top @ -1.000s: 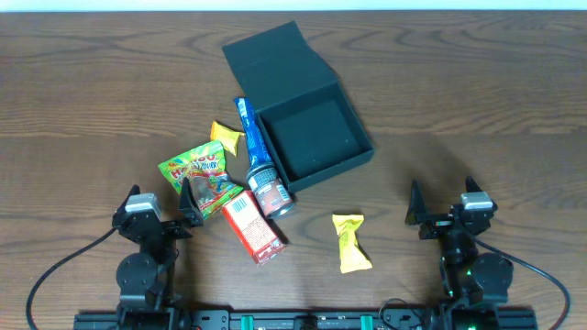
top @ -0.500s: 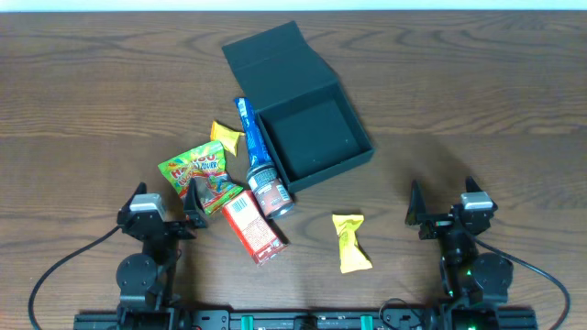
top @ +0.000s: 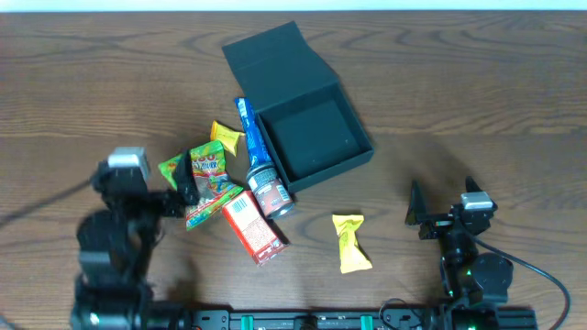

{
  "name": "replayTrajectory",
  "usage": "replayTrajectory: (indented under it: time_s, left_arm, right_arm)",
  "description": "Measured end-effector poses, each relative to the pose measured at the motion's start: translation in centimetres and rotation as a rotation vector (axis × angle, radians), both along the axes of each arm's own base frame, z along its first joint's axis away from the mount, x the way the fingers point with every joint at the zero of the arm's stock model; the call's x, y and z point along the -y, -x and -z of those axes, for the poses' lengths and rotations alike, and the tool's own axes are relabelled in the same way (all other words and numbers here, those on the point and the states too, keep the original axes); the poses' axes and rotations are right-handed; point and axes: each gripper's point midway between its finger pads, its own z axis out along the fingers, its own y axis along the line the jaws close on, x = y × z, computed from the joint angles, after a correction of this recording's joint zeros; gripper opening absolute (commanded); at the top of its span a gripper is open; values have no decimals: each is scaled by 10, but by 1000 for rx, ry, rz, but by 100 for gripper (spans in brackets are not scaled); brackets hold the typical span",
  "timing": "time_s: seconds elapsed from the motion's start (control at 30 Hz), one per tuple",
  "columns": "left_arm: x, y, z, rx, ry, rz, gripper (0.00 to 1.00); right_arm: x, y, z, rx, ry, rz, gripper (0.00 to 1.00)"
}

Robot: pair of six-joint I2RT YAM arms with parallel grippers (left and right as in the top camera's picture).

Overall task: Pack container
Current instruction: 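Move the left gripper down onto the red-orange snack carton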

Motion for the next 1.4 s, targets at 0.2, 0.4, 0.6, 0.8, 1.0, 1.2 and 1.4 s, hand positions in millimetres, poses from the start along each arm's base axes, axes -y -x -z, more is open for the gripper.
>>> replayTrajectory:
  time_s: [0.2,0.4,0.6,0.8,1.0,1.2,1.4]
  left_arm:
    - [7,-7,4,-437,17,20,95]
    - [16,-20,35,-680,144,-22,95]
    - [31,-23,73,-860,212,1,95]
    - [75,3,107,-1076,175,95,95]
    - [99,52,113,-1192,132,-127,95]
    - [126,87,102,-1162,214,-282,95]
    - [141,108,107,-1108,203,-365,95]
  right_arm:
    - [0,0,0,0,0,0,99]
    - [0,0,0,-1,0,0,99]
    - [0,0,0,0,0,0,99]
    - [0,0,0,-1,0,0,99]
    - [0,0,0,-1,0,0,99]
    - [0,0,0,-1,0,0,99]
    - [0,0,0,-1,0,0,99]
